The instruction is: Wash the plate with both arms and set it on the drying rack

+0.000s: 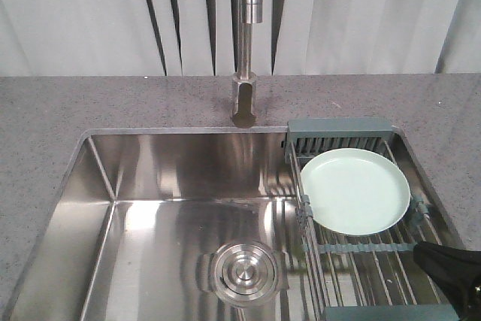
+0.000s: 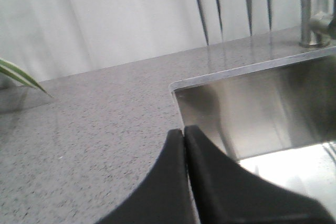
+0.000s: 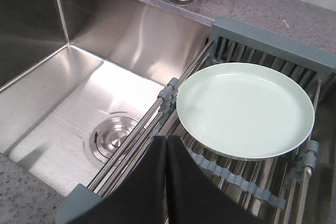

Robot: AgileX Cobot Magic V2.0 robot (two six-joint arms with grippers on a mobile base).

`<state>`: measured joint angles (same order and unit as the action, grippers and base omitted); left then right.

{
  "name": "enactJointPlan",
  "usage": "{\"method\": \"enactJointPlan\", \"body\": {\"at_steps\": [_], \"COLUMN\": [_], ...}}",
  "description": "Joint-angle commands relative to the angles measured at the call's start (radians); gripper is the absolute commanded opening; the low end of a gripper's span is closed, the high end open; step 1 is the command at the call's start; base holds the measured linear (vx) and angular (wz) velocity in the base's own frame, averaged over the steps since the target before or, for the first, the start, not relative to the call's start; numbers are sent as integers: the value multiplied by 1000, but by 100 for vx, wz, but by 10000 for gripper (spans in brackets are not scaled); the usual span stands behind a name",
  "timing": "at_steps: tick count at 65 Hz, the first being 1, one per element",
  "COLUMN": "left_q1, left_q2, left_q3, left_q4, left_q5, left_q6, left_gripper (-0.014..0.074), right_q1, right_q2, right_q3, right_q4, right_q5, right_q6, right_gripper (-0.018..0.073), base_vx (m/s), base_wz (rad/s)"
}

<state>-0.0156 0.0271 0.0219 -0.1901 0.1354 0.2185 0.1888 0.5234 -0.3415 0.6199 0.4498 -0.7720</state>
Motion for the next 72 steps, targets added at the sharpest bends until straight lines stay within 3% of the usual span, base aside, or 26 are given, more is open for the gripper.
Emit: {"method": "enactJointPlan", "body": {"at_steps": [1,72], "left_q1": [38,60], "left_q2": [-16,-53], "left_q3": [-20,-22], "left_q4": [44,45], "left_q5": [-23,6], "left_q6": [-60,-79], "left_gripper": [-6,-6], "right_q1": [-3,-3], "right_q2": [2,2], "right_q3": [-29,-29], "right_q4": [20,20], "right_q5": [-50,-51], "right_q6": [-7,-7], "right_gripper": [-6,-4], "base_vx": [0,0], "base_wz": [0,0]}}
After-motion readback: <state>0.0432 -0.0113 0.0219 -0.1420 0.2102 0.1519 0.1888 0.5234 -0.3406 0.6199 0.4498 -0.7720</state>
